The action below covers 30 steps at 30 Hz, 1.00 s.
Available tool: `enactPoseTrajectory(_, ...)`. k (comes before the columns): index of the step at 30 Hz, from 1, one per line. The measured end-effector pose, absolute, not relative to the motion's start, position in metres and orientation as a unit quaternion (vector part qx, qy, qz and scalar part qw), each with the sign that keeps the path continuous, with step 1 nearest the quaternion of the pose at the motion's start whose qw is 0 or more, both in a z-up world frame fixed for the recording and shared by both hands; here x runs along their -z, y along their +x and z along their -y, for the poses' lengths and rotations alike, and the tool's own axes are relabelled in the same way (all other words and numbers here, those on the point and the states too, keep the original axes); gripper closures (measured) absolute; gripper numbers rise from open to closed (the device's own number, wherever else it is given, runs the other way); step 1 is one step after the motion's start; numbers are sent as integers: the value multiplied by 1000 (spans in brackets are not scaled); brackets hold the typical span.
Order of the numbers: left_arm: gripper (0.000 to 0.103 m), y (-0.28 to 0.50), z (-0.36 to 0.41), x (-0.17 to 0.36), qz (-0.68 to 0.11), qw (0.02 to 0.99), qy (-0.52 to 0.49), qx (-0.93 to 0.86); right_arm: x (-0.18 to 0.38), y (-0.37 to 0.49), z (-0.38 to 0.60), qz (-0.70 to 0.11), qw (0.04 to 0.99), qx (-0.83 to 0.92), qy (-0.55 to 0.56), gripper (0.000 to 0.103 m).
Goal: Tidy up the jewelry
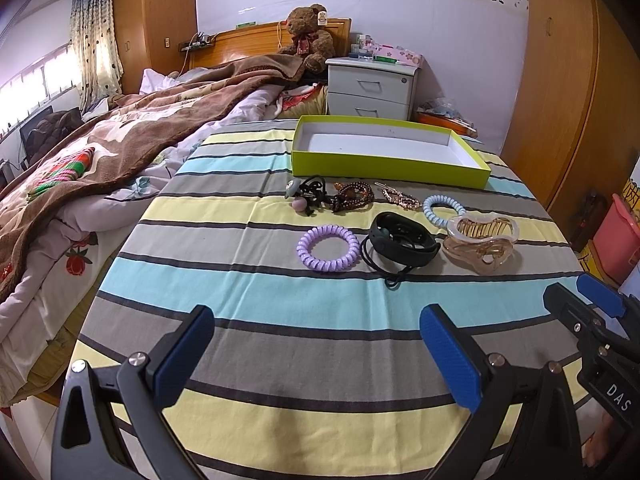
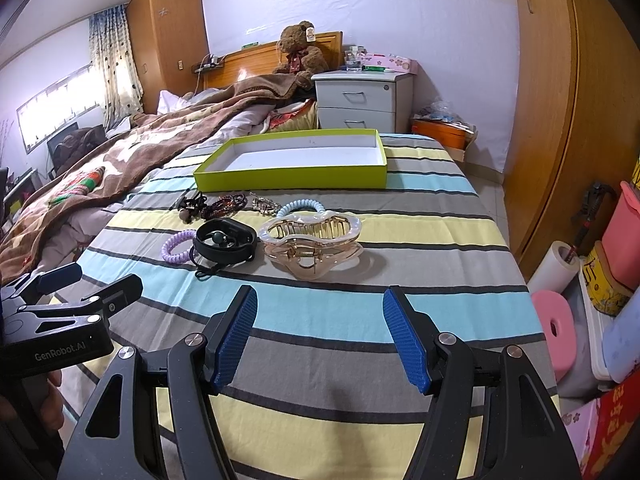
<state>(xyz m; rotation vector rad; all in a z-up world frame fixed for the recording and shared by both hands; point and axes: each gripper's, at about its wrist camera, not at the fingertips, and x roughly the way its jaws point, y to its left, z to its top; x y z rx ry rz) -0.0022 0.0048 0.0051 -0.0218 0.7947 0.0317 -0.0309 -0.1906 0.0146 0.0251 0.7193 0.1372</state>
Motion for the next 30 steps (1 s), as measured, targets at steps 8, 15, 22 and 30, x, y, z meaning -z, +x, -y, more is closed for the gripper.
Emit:
enactPoseTrajectory(8,0,-2,-6,-5,-387,922,-11,-14,-14,-30,189,-353,933,-70,11,37)
enactPoseTrajectory(15,0,0,-8,-4,-391,920,-15,-11,-15,-25,187,-348,933,-88,2,37)
enactPoseTrajectory(22,0,8,-23,-3,-402,914,-51,16,-22,-14,198,-330,936,-125,-6,37)
enactPoseTrajectory(30,0,15,-35,-1,-406,911,-57,37,-22,18,186,-342,910,-217,-86,37)
